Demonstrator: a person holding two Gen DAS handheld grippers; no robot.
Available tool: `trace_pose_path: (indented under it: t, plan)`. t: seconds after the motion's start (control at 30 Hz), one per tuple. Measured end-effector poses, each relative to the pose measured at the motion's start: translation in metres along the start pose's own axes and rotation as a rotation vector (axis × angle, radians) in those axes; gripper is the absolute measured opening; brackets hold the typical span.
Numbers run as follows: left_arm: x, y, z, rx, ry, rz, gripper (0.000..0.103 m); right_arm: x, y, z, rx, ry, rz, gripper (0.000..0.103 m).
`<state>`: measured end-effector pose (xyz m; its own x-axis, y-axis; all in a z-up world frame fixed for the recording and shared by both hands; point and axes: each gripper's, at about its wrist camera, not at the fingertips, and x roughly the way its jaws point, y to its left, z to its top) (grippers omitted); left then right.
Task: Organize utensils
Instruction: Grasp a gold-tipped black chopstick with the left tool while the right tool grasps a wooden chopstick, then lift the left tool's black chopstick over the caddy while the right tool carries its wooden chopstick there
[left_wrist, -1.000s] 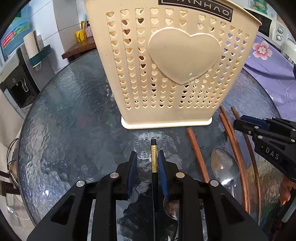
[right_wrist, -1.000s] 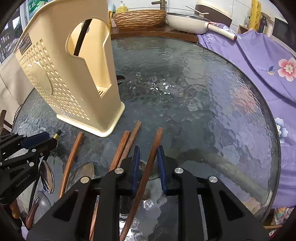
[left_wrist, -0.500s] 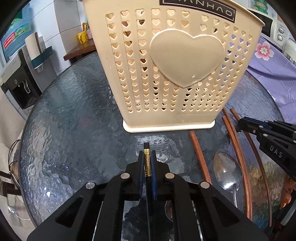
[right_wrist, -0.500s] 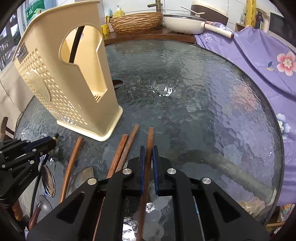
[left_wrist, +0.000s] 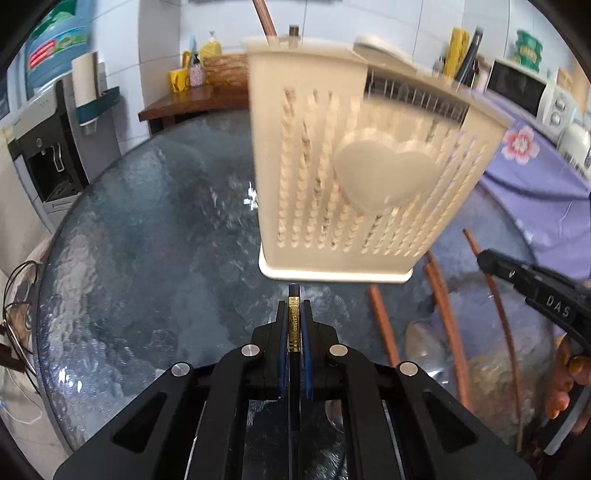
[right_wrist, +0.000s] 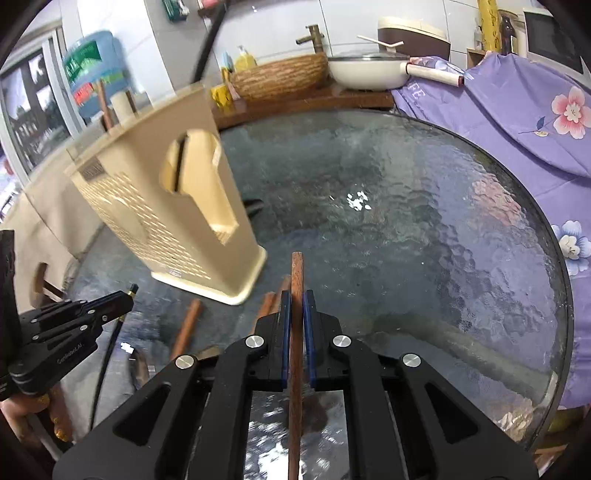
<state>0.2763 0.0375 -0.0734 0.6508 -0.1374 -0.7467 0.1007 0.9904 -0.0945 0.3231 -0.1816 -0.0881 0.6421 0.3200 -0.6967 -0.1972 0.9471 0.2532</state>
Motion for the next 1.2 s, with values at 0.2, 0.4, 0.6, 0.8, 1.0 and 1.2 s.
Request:
trace_pose_path:
  t: [0.2, 0.4, 0.6, 0.8, 1.0, 1.2]
  plan:
    - [-0.049, 0.003, 0.009, -0.019, -0.117, -0.034, 0.007, -0.037, 0.008, 0.011, 0.003, -0.085, 0.108, 0.008]
    - [-0.104, 0.0, 0.01, -0.031, -0.244, -0.058, 0.007, -0.082, 0.023, 0.017, -0.039, -0.165, 0.217, 0.008]
    - [-0.135, -0.003, 0.003, -0.04, -0.307, -0.082, 0.007, -0.12, 0.036, 0.011, -0.099, -0.205, 0.281, 0.008]
    - [-0.155, -0.003, 0.0, -0.025, -0.351, -0.077, 0.007, -0.152, 0.043, 0.009, -0.154, -0.243, 0.302, 0.008]
    - [-0.178, -0.005, -0.001, -0.001, -0.402, -0.082, 0.007, -0.185, 0.051, 0.01, -0.208, -0.308, 0.305, 0.008]
    - [-0.198, -0.011, 0.009, 0.027, -0.466, -0.077, 0.007, -0.204, 0.063, 0.023, -0.251, -0.361, 0.314, 0.008]
